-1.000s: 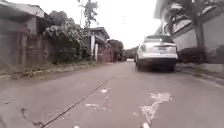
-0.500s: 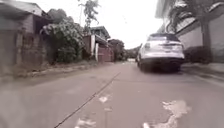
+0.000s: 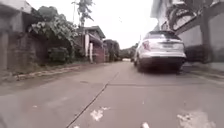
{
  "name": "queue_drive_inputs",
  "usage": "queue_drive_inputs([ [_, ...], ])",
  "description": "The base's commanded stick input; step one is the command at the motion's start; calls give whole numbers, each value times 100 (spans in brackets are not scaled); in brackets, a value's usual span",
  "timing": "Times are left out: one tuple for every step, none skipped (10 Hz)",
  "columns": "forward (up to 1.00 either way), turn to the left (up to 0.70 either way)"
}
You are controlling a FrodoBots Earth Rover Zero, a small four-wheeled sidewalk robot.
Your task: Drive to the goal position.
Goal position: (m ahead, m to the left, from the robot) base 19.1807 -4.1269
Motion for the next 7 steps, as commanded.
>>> queue_drive_inputs([
  [85, 1],
  [85, 1],
  [85, 1],
  [85, 1],
  [85, 1],
  [85, 1],
  [85, 1],
])
